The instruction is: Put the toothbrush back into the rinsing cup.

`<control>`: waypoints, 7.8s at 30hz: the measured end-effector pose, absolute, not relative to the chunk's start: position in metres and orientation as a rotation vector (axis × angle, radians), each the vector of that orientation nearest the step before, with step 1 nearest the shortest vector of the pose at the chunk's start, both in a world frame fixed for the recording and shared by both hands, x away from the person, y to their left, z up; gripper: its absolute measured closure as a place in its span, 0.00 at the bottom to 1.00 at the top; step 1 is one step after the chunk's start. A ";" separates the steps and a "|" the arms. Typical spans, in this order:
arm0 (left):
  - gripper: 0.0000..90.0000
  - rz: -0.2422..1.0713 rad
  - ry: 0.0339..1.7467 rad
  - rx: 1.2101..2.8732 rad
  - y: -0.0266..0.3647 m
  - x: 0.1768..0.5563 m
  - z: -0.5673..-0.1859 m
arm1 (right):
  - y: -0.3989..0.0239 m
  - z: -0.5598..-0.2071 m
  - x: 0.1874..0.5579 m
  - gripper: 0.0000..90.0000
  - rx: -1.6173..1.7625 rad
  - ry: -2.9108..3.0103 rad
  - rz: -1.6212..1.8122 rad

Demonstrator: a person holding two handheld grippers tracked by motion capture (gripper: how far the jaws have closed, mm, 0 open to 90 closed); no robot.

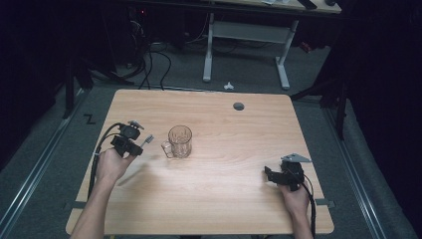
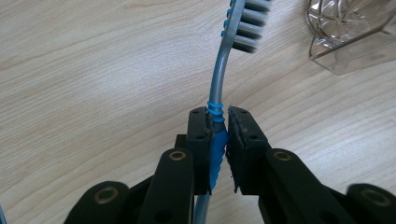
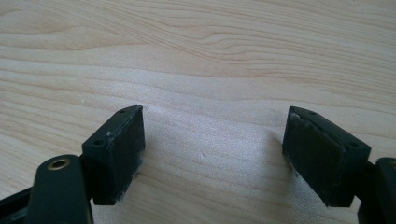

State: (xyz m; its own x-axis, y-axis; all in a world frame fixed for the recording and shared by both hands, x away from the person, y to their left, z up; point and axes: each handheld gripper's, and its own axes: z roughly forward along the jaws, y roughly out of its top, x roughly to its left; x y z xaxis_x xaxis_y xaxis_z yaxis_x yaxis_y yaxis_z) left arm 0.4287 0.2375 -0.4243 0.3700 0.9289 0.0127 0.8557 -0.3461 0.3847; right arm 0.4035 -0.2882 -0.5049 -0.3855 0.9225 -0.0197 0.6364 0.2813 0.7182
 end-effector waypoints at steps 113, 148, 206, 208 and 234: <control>0.89 0.436 1.100 1.885 0.171 0.428 -0.348 | -0.288 -0.505 0.403 0.24 1.399 2.122 0.882; 0.89 0.436 1.055 1.830 0.164 0.447 -0.362 | -0.288 -0.505 0.403 0.24 1.398 2.122 0.882; 0.88 0.425 1.091 1.821 0.186 0.432 -0.373 | -0.288 -0.505 0.403 0.24 1.400 2.121 0.881; 0.88 0.424 1.096 1.821 0.188 0.430 -0.374 | -0.288 -0.505 0.403 0.24 1.399 2.122 0.882; 0.88 0.436 1.110 1.836 0.192 0.423 -0.383 | -0.288 -0.505 0.403 0.24 1.399 2.122 0.882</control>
